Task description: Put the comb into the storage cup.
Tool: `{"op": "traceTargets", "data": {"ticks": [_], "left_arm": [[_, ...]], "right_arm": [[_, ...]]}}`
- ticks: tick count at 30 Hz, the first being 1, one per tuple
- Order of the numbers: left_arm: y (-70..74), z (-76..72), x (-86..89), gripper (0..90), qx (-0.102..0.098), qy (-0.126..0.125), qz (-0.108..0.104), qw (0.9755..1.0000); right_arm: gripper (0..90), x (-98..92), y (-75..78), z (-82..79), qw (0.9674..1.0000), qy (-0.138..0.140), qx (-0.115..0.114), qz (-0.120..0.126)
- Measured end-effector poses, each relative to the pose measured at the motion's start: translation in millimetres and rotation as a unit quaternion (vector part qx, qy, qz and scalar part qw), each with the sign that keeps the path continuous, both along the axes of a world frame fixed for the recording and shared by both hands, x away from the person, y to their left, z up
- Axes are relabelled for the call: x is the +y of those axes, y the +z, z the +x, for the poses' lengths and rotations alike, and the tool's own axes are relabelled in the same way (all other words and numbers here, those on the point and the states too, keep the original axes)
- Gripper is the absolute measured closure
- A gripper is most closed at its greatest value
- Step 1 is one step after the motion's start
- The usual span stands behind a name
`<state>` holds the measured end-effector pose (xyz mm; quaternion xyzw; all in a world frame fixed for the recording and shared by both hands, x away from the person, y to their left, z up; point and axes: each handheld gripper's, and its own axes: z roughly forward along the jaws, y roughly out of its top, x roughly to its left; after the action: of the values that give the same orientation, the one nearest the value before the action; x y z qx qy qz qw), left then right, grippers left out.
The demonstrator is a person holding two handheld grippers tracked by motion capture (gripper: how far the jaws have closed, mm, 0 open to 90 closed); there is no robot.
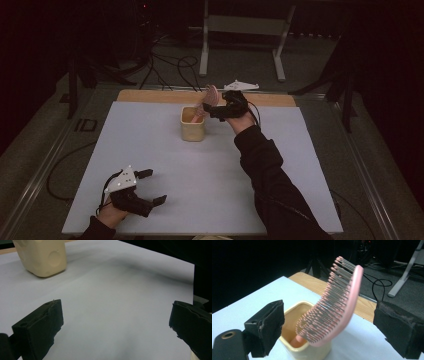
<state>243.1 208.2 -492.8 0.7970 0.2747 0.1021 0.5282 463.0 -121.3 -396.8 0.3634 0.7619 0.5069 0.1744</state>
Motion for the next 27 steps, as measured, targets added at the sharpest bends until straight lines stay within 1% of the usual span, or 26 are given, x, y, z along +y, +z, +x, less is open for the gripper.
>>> {"op": "traceTargets", "data": {"ticks": [5,12,16,18,20,21,25,27], "left_arm": [[-0.7,0.0,-0.8,0.1,0.003,-0.002,0.001,1.0000],[-0.3,-0.7,0.0,0.1,0.001,-0.001,0.000,1.0000],[-0.6,-0.7,-0.8,0.1,0.002,-0.002,0.001,1.0000],[-0.6,-0.7,-0.8,0.1,0.000,-0.003,0.001,1.0000],[-0.5,-0.8,-0.7,0.1,0.001,-0.003,0.000,1.0000],[-0.4,-0.8,-0.7,0.1,0.001,-0.003,0.001,1.0000],[-0.3,-1.1,-0.7,0.1,0.000,-0.004,0.002,1.0000],[-0.2,-1.2,-0.8,0.1,0.000,-0.004,0.002,1.0000]], "right_arm": [[9.9,-8.4,-0.7,-2.6,1.0000,0.002,0.001,-0.002],[9.9,-18.6,-3.9,-7.9,1.0000,0.001,0.006,-0.001],[9.9,-23.8,-6.8,-12.8,1.0000,0.003,0.007,-0.005],[9.9,-26.6,-8.1,-15.3,1.0000,0.005,0.008,-0.002],[9.9,-29.9,-10.2,-17.9,1.0000,0.007,0.006,0.003],[9.9,-31.5,-11.9,-18.8,0.9999,0.010,0.006,0.003],[9.9,-37.6,-17.9,-24.4,0.9999,0.011,0.007,-0.004],[9.9,-41.3,-20.6,-27.5,0.9999,0.011,0.009,-0.002]]}}
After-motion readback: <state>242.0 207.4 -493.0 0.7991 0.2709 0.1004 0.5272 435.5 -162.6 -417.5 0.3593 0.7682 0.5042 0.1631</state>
